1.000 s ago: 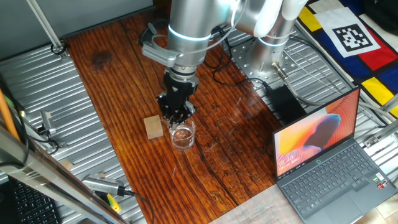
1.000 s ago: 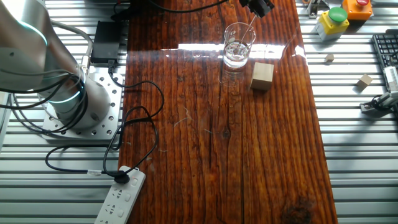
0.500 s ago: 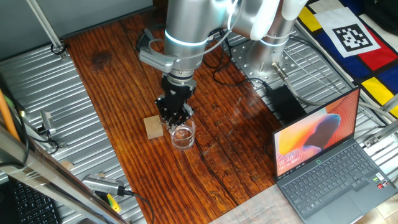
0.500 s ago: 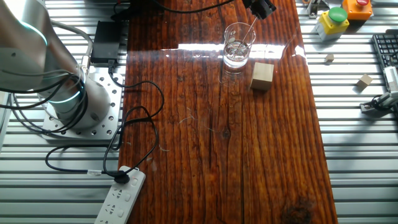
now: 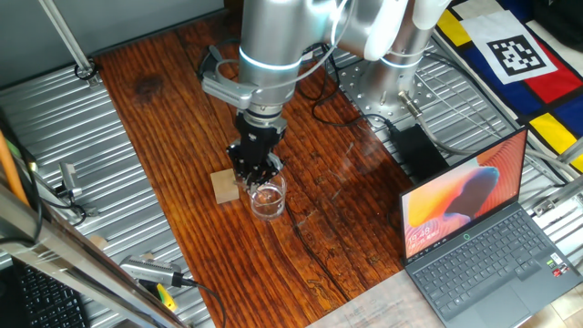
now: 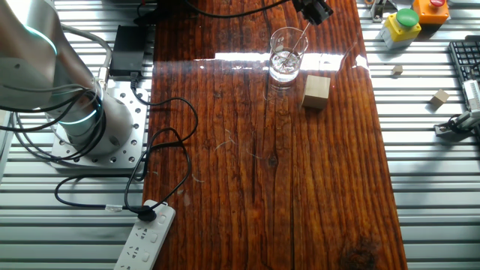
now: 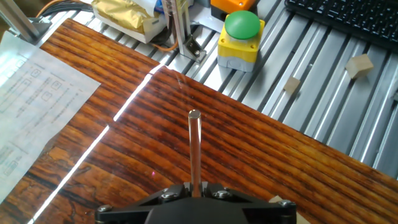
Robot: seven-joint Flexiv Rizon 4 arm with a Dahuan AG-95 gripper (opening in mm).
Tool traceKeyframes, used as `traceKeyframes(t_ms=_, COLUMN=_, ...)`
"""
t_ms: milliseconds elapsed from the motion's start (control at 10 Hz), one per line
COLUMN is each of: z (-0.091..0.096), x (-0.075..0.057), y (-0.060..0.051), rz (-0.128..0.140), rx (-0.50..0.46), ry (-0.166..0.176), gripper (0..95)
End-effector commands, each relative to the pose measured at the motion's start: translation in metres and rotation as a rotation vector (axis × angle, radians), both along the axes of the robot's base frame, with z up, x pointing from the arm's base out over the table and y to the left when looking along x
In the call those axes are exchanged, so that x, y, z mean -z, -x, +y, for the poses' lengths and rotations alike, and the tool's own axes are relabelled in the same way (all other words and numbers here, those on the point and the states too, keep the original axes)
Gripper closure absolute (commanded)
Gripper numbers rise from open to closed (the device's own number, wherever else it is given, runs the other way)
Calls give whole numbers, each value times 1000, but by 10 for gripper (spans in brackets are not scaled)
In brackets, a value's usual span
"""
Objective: Stir the beaker with a glass rod
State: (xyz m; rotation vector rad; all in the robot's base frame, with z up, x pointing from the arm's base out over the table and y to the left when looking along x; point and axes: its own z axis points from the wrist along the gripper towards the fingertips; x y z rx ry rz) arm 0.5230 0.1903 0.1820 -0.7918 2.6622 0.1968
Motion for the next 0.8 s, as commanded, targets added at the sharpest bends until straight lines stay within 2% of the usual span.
traceKeyframes(t_ms=100, z=-1, x=0, y=2, rz=0, rx=-1, ry=-5, gripper=950)
traceKeyframes(t_ms=800, z=7, x=4, y=-3, rz=-2, rx=4, ry=-5, gripper=950)
